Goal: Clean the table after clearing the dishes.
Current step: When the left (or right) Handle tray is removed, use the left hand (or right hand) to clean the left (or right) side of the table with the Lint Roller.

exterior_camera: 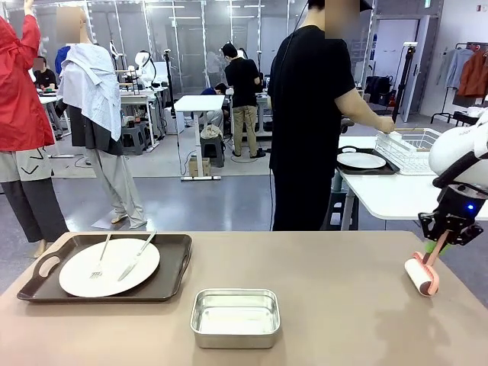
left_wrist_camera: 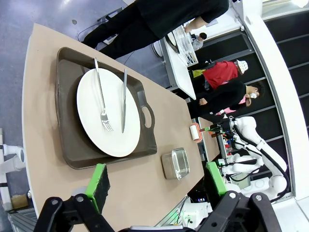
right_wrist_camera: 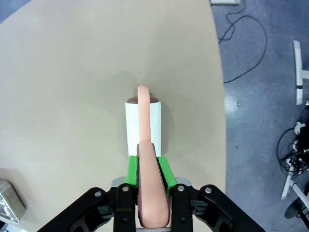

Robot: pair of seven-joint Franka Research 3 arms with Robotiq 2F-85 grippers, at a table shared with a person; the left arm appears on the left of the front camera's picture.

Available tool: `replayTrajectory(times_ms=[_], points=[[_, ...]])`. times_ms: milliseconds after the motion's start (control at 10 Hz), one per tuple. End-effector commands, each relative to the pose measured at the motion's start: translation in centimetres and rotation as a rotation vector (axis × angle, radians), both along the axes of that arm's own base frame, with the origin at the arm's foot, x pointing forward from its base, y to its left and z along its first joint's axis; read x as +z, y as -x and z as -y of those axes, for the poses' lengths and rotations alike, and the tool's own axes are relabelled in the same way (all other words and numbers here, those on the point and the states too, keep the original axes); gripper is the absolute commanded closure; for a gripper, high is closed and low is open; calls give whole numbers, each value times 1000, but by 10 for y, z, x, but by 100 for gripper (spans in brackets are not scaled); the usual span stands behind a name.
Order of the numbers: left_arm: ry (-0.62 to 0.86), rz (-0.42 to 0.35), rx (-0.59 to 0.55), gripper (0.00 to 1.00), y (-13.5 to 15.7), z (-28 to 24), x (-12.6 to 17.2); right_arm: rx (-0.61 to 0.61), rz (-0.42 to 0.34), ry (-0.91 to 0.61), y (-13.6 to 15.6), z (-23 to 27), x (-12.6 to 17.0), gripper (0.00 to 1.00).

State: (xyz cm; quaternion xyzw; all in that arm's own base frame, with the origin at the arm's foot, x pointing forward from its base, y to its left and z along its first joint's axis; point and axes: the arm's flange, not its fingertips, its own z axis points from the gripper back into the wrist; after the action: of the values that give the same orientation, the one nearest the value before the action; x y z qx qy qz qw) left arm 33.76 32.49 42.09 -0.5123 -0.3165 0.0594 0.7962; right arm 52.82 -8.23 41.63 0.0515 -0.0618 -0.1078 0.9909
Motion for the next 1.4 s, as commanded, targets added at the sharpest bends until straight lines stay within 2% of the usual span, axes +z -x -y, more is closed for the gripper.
replayTrajectory(times_ms=[0,300,500,600,700,800,1300], points=[[0,15,-8,0,3,-1,1,-38,55,26,11,-9,19,78],[0,15,-8,0,3,-1,1,19,135,86,30,-18,72,78],[0,15,-8,0,3,-1,1,77,148,139,40,-29,97,78],[0,15,-8,0,3,-1,1,87,154,135,41,-35,104,78],[0,15,-8,0,3,-1,1,86,127,84,41,-39,106,78],[0,15,-8,0,3,-1,1,96,161,114,34,-24,109,78],[0,15,-8,0,3,-1,1,96,161,114,34,-24,109,78]])
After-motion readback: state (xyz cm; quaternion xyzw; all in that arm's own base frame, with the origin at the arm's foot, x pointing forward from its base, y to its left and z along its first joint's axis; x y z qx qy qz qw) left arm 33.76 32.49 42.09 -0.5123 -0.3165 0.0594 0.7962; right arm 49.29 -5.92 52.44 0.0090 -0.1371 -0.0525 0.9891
